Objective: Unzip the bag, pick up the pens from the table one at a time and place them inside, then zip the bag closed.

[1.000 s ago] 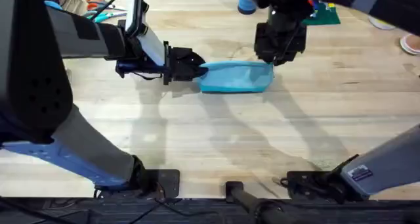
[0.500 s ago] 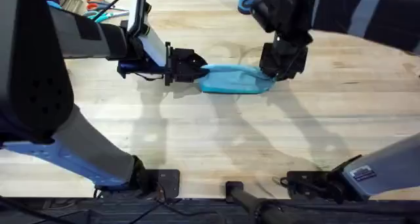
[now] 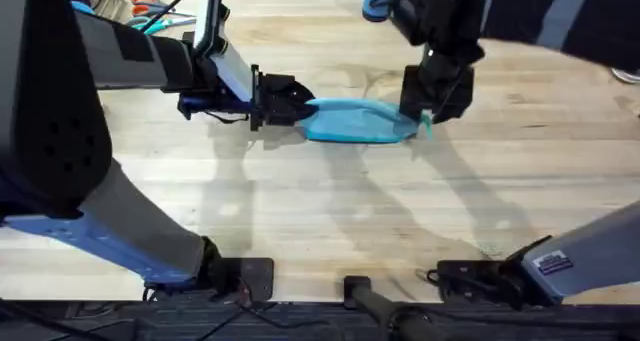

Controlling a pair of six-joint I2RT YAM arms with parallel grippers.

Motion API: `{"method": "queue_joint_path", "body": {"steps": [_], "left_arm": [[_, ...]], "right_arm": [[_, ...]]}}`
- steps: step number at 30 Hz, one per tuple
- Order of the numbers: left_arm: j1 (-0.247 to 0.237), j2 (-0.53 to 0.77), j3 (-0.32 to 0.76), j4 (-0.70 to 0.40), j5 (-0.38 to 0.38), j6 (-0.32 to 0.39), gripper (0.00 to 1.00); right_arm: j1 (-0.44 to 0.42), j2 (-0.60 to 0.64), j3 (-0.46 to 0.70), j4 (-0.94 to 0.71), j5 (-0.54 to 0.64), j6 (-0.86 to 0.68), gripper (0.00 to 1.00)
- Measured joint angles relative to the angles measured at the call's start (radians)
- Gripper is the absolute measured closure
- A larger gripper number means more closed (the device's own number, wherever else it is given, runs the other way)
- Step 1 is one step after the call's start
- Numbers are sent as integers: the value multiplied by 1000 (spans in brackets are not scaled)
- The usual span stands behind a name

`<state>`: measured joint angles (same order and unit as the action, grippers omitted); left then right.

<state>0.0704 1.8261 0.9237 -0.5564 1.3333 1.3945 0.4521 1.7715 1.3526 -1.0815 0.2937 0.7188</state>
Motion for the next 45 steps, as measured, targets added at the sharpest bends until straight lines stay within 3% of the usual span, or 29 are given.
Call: {"method": "queue_joint_path", "body": {"steps": [4,5,6,15,22,28,34,36,45], "left_arm": [[15,0,0,1,-4,0,958],[19,0,0,2,-4,0,958],[21,0,0,2,-4,0,958],[21,0,0,2,-4,0,958],[21,0,0,3,-4,0,958],[21,0,0,3,-4,0,942],[21,0,0,4,7,-2,63],[21,0,0,4,7,-3,12],[21,0,0,-2,11,-4,8]], "right_arm": [[-16,15,109,-97,29,-32,149],[-18,16,139,-117,32,-41,47],[-18,16,176,-136,28,-43,15],[6,16,452,-266,22,-229,5],[42,16,478,-315,-36,-552,5],[62,16,478,-333,-73,-692,5],[62,16,478,-343,-78,-727,4],[62,16,478,-348,-78,-731,5],[62,16,478,-348,-79,-742,5]]}}
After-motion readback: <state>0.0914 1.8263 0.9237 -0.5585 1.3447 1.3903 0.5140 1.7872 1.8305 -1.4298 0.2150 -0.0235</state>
